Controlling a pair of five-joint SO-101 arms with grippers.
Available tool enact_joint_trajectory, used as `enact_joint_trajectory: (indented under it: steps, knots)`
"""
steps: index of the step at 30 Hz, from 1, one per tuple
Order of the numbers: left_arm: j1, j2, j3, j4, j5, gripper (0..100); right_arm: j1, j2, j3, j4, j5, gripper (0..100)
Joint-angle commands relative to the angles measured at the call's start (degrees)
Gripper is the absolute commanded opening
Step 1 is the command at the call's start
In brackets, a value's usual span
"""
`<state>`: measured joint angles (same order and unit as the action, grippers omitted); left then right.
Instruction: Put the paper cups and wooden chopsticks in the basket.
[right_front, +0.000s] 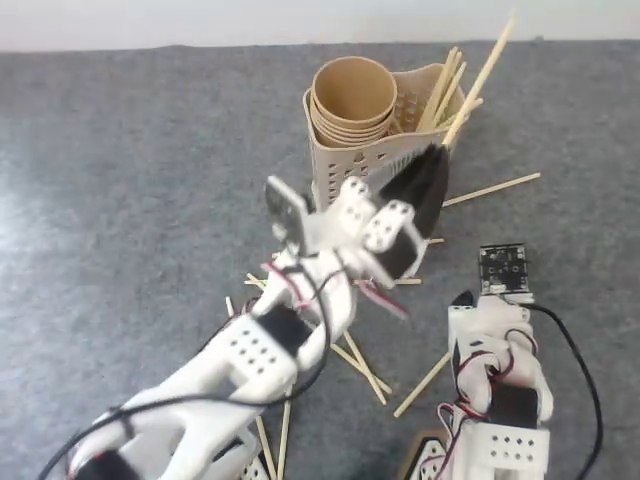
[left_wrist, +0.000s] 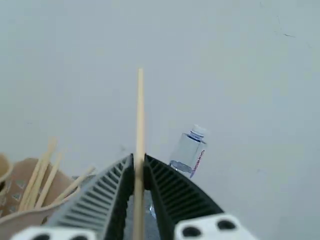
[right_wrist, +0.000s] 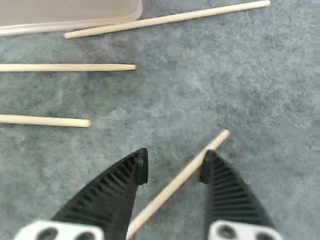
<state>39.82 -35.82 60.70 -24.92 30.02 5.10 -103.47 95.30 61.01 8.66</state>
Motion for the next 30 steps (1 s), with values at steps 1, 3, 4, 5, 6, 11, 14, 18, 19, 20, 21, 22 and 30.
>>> enact_joint_trajectory:
  steps: [1,3,4,5,6,11,14,18,19,20,21,22,30]
  knots:
    - [0.26,-9.67,1.8,1.76,-0.88,1,5.67,-0.48,-7.65,0.31,0.79,0.0]
    - [0.35,-14.42,2.15,8.88,-0.7,1,8.31,-0.48,-11.87,2.33,0.79,2.8]
    - [0.44,-16.97,2.24,13.1,0.09,1,9.01,-0.48,-13.8,2.95,0.79,1.0]
    - [0.53,-19.52,2.24,17.23,1.76,1,9.19,-0.48,-15.65,2.95,0.88,0.2]
    - [0.35,-22.15,2.24,20.75,3.6,1,9.27,-0.48,-17.58,2.95,0.88,0.9]
    - [0.53,-33.32,3.91,33.41,5.36,1,8.31,-0.4,-27.25,3.21,3.34,0.6]
    - [0.62,-38.59,9.19,34.64,5.36,1,6.55,-0.4,-32.53,3.12,6.42,0.6]
    - [3.34,-43.6,14.37,34.64,3.6,1,1.8,0.66,-35.25,2.86,8.97,0.6]
    - [4.84,-44.48,15.34,34.64,2.64,1,0.22,1.71,-35.25,2.86,9.58,0.6]
    - [6.42,-45.27,15.96,34.64,2.02,1,-1.27,3.3,-35.16,2.77,10.02,0.6]
    - [7.65,-45.89,16.48,34.64,1.58,1,-2.51,5.32,-35.08,2.59,10.2,0.6]
    - [8.53,-46.15,16.75,34.64,1.58,1,-3.3,7.6,-35.08,1.71,10.11,0.6]
    - [10.29,-46.59,20.7,34.73,2.02,1,-9.1,18.42,-37.89,-5.23,9.93,0.6]
